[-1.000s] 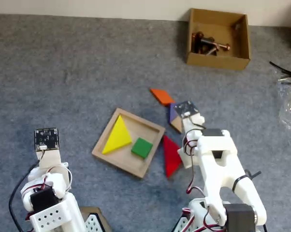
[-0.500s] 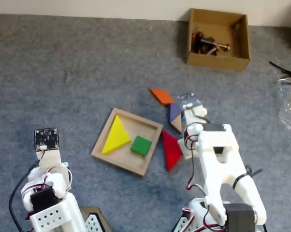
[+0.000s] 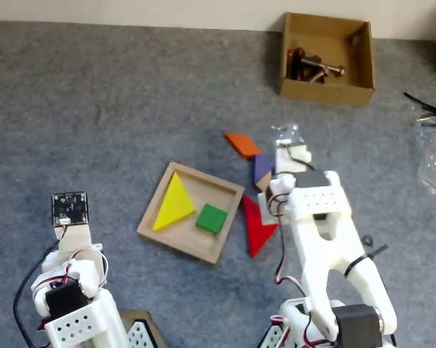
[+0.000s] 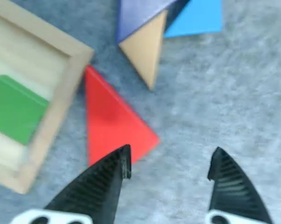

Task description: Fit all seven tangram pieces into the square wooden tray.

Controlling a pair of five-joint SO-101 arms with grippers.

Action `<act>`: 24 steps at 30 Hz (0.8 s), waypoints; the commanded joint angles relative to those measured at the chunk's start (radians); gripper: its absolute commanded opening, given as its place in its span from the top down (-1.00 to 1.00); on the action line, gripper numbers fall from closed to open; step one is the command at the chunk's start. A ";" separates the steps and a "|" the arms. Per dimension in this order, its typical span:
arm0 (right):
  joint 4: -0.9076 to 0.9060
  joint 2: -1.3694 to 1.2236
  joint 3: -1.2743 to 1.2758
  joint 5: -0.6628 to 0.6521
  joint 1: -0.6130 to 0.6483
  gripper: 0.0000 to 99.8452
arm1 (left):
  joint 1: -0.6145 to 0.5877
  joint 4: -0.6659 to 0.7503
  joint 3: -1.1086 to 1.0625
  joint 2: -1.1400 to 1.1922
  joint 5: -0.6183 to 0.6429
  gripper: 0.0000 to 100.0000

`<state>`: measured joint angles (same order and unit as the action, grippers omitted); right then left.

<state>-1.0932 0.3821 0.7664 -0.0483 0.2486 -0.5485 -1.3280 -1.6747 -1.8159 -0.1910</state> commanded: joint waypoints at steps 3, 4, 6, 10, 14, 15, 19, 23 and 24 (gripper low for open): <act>-0.008 0.039 0.002 0.069 0.148 0.40 | 0.015 -0.009 -0.021 -0.005 0.009 0.99; -0.008 0.038 0.002 0.069 0.160 0.38 | 0.015 -0.009 -0.021 -0.005 0.009 0.99; -0.008 0.038 0.004 0.069 0.174 0.36 | 0.015 -0.009 -0.021 -0.005 0.009 0.99; -0.007 0.038 0.007 0.071 0.176 0.35 | 0.015 -0.009 -0.021 -0.005 0.009 0.99; 0.088 0.038 0.084 0.071 0.176 0.35 | 0.015 -0.009 -0.021 -0.005 0.009 0.99; 0.130 0.038 0.113 0.071 0.176 0.35 | 0.015 -0.009 -0.021 -0.005 0.009 0.99; 0.257 0.038 0.205 0.071 0.176 0.35 | 0.015 -0.009 -0.021 -0.005 0.009 0.99; 0.305 0.038 0.239 0.071 0.176 0.35 | 0.015 -0.009 -0.021 -0.005 0.009 0.99; 0.305 0.038 0.239 0.071 0.176 0.35 | 0.015 -0.009 -0.021 -0.005 0.009 0.99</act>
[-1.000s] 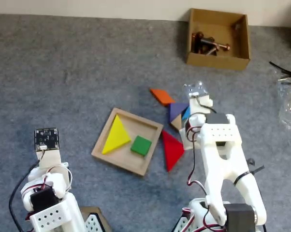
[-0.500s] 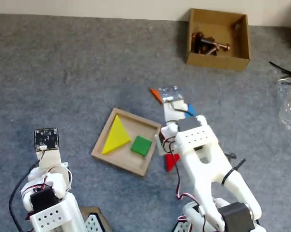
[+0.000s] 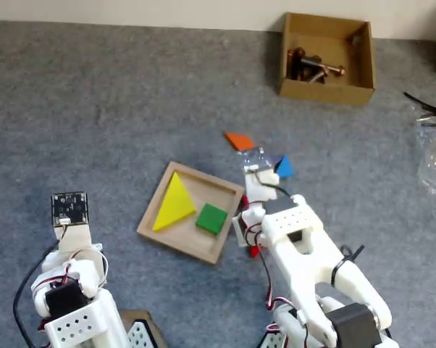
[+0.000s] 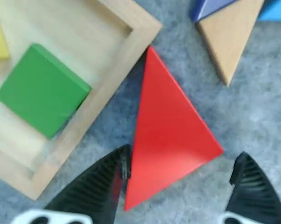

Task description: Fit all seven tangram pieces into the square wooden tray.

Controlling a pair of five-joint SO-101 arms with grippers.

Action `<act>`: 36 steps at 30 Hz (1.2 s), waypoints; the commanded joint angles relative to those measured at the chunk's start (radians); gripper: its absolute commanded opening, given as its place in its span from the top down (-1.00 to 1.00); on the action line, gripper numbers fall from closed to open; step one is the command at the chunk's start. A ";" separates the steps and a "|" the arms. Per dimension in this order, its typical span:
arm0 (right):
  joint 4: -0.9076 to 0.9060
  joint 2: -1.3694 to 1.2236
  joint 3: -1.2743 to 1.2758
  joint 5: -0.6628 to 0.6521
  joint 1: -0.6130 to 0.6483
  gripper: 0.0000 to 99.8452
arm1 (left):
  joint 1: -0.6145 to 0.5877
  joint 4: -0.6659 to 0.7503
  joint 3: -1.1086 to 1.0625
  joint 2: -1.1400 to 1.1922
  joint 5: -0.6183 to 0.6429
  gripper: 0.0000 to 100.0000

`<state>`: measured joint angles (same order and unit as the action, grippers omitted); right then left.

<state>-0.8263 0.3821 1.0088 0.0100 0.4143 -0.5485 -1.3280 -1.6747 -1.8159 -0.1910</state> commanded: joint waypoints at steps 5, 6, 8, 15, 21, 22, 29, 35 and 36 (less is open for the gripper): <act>0.038 0.039 -0.004 0.008 0.010 0.35 | 0.015 -0.009 -0.021 -0.005 0.009 0.99; 0.038 0.039 -0.004 0.008 0.010 0.35 | 0.015 -0.009 -0.021 -0.005 0.009 0.99; 0.038 0.039 -0.004 0.008 0.010 0.35 | 0.015 -0.009 -0.021 -0.005 0.009 0.99; 0.142 0.039 0.007 0.006 0.008 0.35 | 0.015 -0.009 -0.021 -0.005 0.009 0.99; 0.142 0.038 0.007 0.011 0.005 0.35 | 0.015 -0.009 -0.021 -0.005 0.009 0.99; 0.137 0.038 0.008 0.011 0.005 0.35 | 0.015 -0.009 -0.021 -0.005 0.009 0.99; 0.143 0.038 0.067 0.011 0.005 0.35 | 0.015 -0.009 -0.021 -0.005 0.009 0.99; 0.142 0.038 0.068 0.011 0.010 0.35 | 0.015 -0.009 -0.021 -0.005 0.009 0.99; 0.143 0.038 0.068 0.011 0.010 0.35 | 0.015 -0.009 -0.021 -0.005 0.009 0.99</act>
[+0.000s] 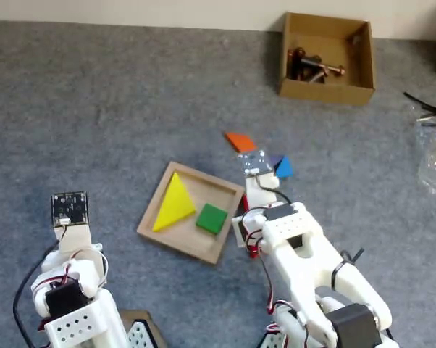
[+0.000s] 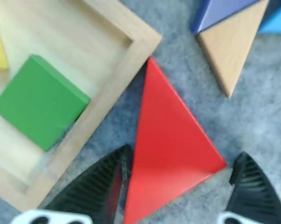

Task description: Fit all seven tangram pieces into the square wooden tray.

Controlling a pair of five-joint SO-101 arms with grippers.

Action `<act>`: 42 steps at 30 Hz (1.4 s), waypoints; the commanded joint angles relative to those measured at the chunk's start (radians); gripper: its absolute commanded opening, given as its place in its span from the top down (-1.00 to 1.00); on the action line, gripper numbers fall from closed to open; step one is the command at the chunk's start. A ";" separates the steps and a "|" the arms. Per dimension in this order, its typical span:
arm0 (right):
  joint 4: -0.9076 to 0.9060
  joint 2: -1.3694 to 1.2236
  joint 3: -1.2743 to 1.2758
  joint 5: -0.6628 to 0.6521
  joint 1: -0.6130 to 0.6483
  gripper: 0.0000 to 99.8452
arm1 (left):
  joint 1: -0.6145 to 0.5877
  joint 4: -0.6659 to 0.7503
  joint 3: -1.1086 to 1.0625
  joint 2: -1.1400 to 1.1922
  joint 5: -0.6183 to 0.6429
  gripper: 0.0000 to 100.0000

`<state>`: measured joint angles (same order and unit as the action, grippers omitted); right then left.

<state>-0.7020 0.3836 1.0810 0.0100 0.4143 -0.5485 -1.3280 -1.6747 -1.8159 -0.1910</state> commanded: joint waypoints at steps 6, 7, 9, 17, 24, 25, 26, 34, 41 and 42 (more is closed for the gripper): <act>0.047 0.036 -0.005 0.006 0.012 0.36 | 0.015 -0.009 -0.021 -0.005 0.009 0.99; 0.048 0.036 -0.005 0.005 0.012 0.36 | 0.015 -0.009 -0.021 -0.005 0.009 0.99; 0.048 0.036 -0.005 0.005 0.012 0.36 | 0.015 -0.009 -0.021 -0.005 0.009 0.99; 0.050 0.036 -0.004 0.005 0.012 0.36 | 0.015 -0.009 -0.021 -0.005 0.009 0.99; 0.051 0.036 0.045 0.003 0.035 0.52 | 0.015 -0.009 -0.021 -0.005 0.009 0.99; 0.051 0.036 0.047 0.003 0.044 0.52 | 0.015 -0.009 -0.021 -0.005 0.009 0.99; 0.051 0.036 0.047 0.003 0.048 0.53 | 0.015 -0.009 -0.021 -0.005 0.009 0.99; 0.051 0.036 0.048 0.005 0.044 0.53 | 0.015 -0.009 -0.021 -0.005 0.009 0.99; 0.050 0.036 0.048 0.009 0.025 0.53 | 0.015 -0.009 -0.021 -0.005 0.009 0.99; 0.050 0.038 0.048 0.009 0.012 0.54 | 0.015 -0.009 -0.021 -0.005 0.009 0.99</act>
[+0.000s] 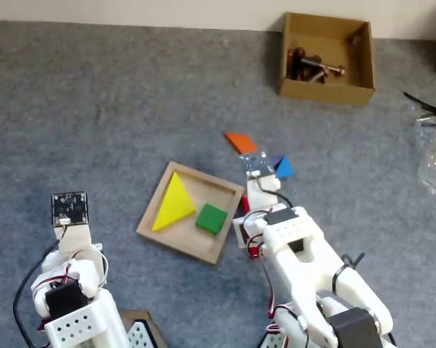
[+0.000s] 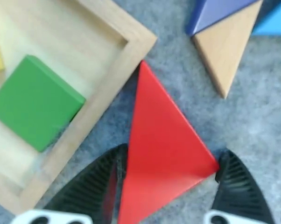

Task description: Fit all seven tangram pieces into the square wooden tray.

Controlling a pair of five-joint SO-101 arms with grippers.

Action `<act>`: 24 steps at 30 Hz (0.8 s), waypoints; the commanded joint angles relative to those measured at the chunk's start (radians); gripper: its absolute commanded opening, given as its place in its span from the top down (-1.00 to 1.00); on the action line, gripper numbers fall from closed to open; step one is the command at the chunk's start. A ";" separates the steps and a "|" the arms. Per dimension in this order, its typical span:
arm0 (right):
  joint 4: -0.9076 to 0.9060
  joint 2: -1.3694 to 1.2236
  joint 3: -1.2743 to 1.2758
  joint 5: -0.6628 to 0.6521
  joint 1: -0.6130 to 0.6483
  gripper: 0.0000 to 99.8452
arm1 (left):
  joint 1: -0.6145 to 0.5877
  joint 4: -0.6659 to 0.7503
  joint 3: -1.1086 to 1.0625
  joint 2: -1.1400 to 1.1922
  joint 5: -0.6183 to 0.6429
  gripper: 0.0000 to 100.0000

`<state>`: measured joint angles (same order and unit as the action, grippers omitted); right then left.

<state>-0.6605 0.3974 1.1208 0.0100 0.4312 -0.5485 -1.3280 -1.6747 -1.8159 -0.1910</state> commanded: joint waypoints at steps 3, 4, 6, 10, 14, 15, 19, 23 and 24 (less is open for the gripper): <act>0.007 0.024 0.008 0.005 -0.059 0.62 | 0.015 -0.009 -0.021 -0.005 0.009 0.99; 0.007 0.027 0.008 0.005 -0.074 0.64 | 0.015 -0.009 -0.021 -0.005 0.009 0.99; 0.007 0.025 0.008 0.005 -0.099 0.64 | 0.015 -0.009 -0.021 -0.005 0.009 0.99; 0.007 0.024 0.008 0.005 -0.128 0.64 | 0.015 -0.009 -0.021 -0.005 0.009 0.99; 0.007 0.022 0.010 0.005 -0.174 0.65 | 0.015 -0.009 -0.021 -0.005 0.009 0.99; 0.007 0.022 0.010 0.005 -0.186 0.65 | 0.015 -0.009 -0.021 -0.005 0.009 0.99; 0.007 0.031 0.042 0.005 -0.232 0.65 | 0.015 -0.009 -0.021 -0.005 0.009 0.99; 0.005 0.033 0.048 0.005 -0.274 0.65 | 0.015 -0.009 -0.021 -0.005 0.009 0.99; -0.010 0.033 0.048 0.003 -0.282 0.65 | 0.015 -0.009 -0.021 -0.005 0.009 0.99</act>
<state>-0.6590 0.4281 1.1515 0.0084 0.2071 -0.5485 -1.3280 -1.6747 -1.8159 -0.1910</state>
